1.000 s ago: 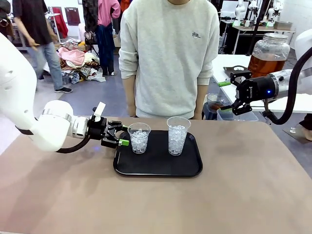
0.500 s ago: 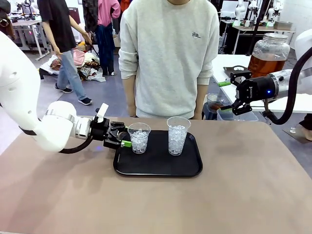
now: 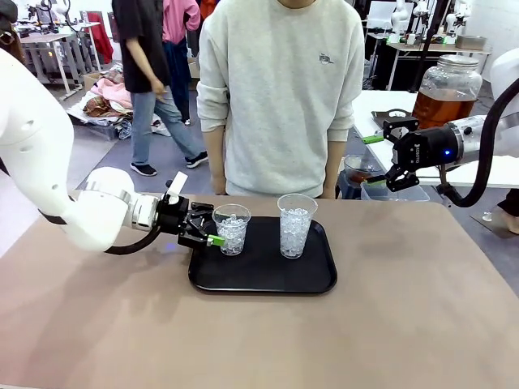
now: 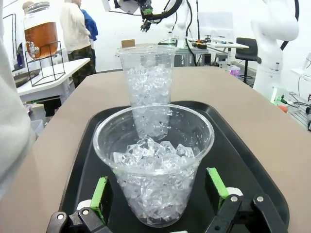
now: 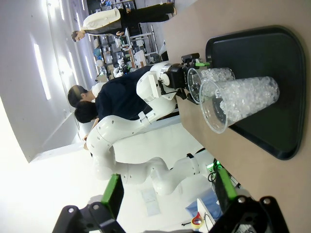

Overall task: Pour the drink into the iced cup.
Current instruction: Pick up the iced cup indicated by the human and present it to them.

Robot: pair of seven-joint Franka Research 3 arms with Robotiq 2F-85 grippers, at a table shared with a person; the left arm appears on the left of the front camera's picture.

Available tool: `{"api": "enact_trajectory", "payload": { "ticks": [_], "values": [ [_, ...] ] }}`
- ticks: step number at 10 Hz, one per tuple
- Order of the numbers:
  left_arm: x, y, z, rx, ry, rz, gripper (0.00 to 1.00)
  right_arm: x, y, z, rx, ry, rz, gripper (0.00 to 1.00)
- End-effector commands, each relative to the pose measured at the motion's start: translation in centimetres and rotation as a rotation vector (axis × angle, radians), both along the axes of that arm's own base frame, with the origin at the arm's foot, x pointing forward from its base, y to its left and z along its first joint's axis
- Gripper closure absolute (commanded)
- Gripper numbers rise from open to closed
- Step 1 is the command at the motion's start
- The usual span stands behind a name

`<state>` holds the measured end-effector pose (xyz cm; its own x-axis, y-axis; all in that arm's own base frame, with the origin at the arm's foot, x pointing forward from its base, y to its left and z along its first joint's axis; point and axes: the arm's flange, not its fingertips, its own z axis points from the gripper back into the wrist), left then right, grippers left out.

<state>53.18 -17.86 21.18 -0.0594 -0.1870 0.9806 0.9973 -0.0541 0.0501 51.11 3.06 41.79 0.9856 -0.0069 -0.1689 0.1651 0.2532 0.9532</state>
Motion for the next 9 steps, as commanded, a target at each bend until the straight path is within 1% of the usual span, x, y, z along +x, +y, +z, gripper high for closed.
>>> {"api": "enact_trajectory", "payload": {
  "ticks": [1, 9],
  "values": [
    [0.6, -0.6, -0.1, 0.004, 0.017, -0.021, 0.0, 0.0, 0.0, 0.1, 0.001, 0.0, -0.001, 0.0],
    [1.0, -2.4, -0.3, -0.003, 0.042, -0.024, 0.0, 0.0, 0.0, 0.1, 0.001, 0.0, -0.001, 0.0]
  ]
}}
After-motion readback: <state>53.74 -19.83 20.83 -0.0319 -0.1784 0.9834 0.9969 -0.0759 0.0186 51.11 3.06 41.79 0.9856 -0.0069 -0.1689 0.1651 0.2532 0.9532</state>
